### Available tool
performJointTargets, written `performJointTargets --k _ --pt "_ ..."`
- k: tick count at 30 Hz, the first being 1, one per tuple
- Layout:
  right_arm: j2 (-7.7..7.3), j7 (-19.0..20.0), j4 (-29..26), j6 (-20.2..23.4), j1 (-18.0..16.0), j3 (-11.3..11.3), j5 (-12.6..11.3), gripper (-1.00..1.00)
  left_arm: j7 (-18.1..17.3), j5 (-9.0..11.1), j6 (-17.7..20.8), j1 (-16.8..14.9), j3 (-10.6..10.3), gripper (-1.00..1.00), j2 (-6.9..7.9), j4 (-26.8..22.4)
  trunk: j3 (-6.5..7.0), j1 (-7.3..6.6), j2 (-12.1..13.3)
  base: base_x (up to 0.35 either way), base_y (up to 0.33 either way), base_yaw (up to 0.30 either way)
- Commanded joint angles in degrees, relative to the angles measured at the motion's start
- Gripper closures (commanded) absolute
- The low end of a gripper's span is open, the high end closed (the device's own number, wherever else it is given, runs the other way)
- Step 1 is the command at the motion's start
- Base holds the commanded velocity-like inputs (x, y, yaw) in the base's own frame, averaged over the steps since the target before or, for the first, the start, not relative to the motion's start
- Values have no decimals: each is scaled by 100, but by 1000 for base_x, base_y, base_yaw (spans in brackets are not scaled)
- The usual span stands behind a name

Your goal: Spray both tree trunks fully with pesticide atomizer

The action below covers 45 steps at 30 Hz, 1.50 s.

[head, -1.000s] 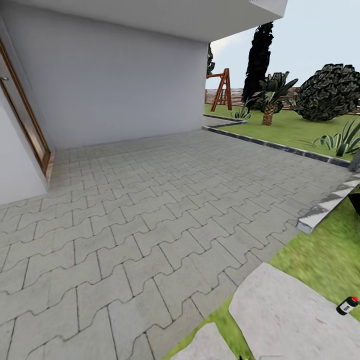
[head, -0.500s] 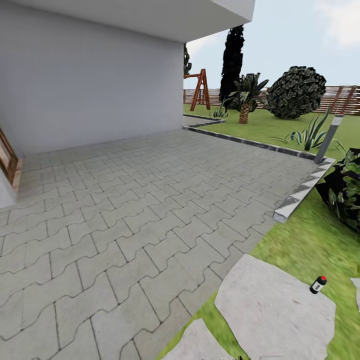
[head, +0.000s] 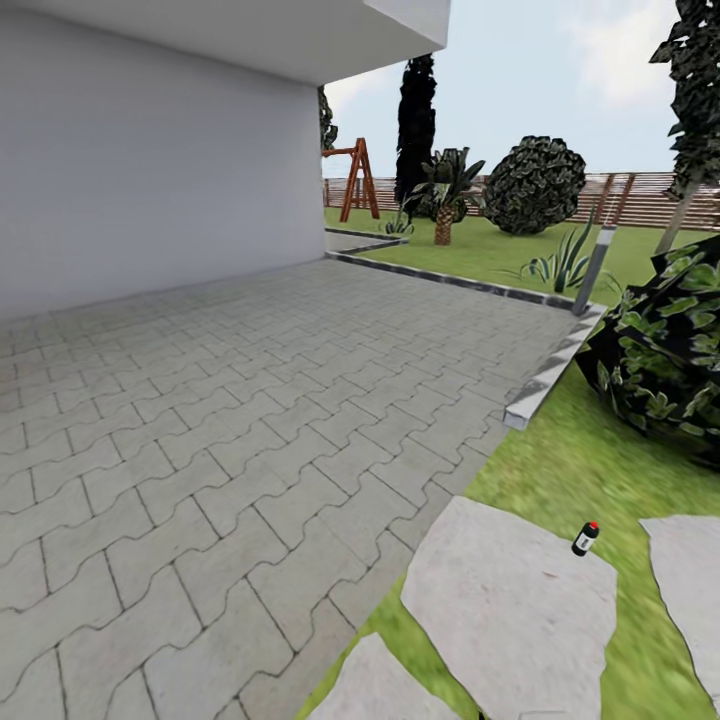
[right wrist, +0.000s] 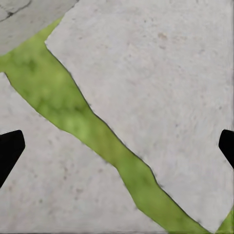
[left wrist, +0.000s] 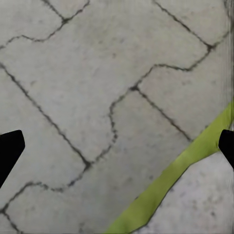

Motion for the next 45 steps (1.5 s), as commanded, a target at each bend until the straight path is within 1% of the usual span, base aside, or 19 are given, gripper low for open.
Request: performJointTargets --k 1,14,27,45 --pt "0 -2 6 -18 -4 -1 1 -100 -9 1 -17 -1 21 -100 -1 3 -5 -1 -2 0 0 -263" --pt "0 -2 4 -18 -4 -1 1 -100 -9 1 -17 -1 21 -100 -1 3 -5 -1 -2 21 24 -263" --pt "0 -2 6 -18 -4 -1 1 -100 -9 1 -17 -1 22 -100 -1 3 -5 -1 -2 84 263 -263" --pt "0 -2 4 -18 -4 -1 1 -100 -9 1 -17 -1 21 -100 -1 3 -5 -1 -2 4 11 -263"
